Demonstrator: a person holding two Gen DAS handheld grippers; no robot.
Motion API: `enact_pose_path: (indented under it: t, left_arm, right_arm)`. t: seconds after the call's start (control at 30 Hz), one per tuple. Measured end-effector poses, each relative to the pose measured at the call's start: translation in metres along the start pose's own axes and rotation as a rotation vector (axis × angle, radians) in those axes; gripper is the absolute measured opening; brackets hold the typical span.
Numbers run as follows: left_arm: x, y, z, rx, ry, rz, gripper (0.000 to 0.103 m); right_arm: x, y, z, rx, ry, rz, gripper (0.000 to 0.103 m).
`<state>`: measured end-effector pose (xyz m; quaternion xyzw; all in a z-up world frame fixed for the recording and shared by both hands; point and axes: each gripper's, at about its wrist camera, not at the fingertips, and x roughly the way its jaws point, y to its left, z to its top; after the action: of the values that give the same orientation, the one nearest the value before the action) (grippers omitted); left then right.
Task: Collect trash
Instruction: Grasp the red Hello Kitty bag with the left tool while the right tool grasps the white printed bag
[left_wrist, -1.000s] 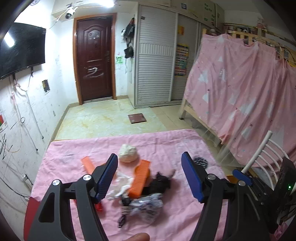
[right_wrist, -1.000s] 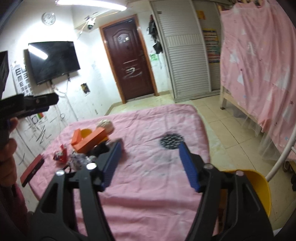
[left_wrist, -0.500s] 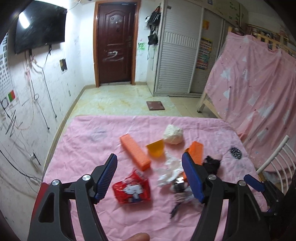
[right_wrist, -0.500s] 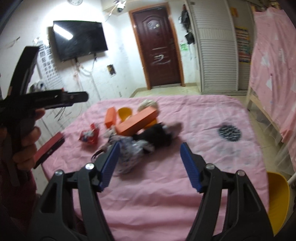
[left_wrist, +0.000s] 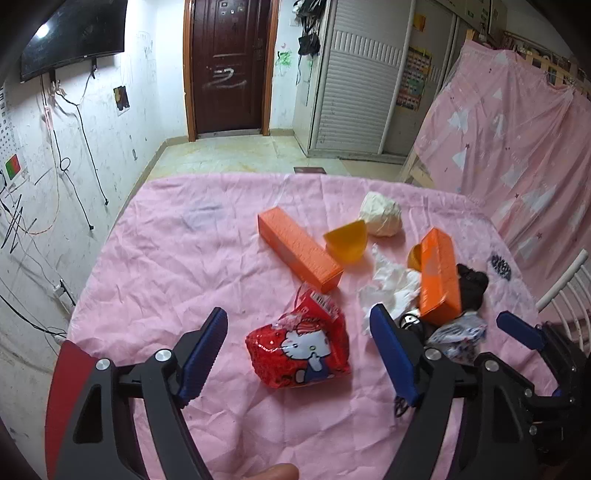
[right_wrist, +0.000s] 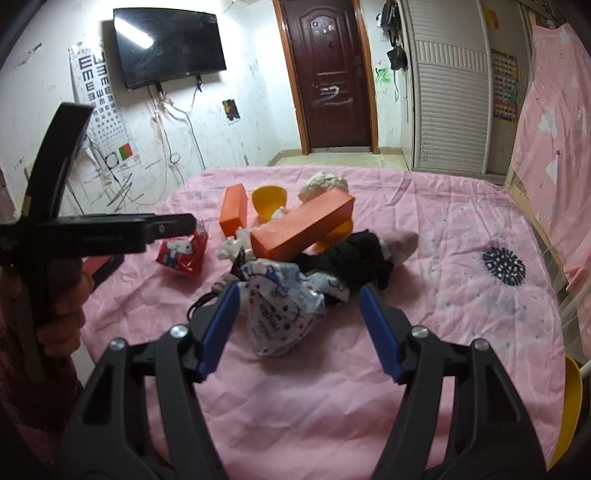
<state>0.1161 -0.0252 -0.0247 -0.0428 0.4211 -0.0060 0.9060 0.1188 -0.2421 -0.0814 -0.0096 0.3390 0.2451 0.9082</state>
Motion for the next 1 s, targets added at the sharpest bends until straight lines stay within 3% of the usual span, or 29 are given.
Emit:
enact_pose_path:
  t: [0.37, 0.47, 0.5, 0.6, 0.7, 1.0]
  left_arm:
    - [0.022, -0.004, -0.012, 0.037, 0.046, 0.000, 0.072]
    - [0.026, -0.008, -0.016, 0.052, 0.059, 0.005, 0.065]
    - [0.028, -0.009, -0.017, 0.053, 0.063, 0.005, 0.059]
    - [0.029, -0.012, -0.019, 0.065, 0.063, 0.031, 0.042]
    - [0.026, -0.012, -0.018, 0.057, 0.058, 0.036, 0.034]
    - [-0.006, -0.012, -0.005, 0.029, -0.035, 0.051, 0.033]
  right_arm:
    - [0.018, 0.007, -0.001, -0.021, 0.063, -0.012, 0.065]
    - [0.024, 0.013, -0.003, -0.057, 0.088, -0.022, 0.058]
    - [0.025, 0.015, -0.003, -0.067, 0.090, -0.024, 0.050]
    - [0.024, 0.018, -0.005, -0.073, 0.082, -0.018, 0.040]
    - [0.020, 0.015, -0.006, -0.056, 0.061, -0.014, 0.037]
    - [-0.013, -0.006, 0.001, 0.019, -0.049, 0.016, 0.037]
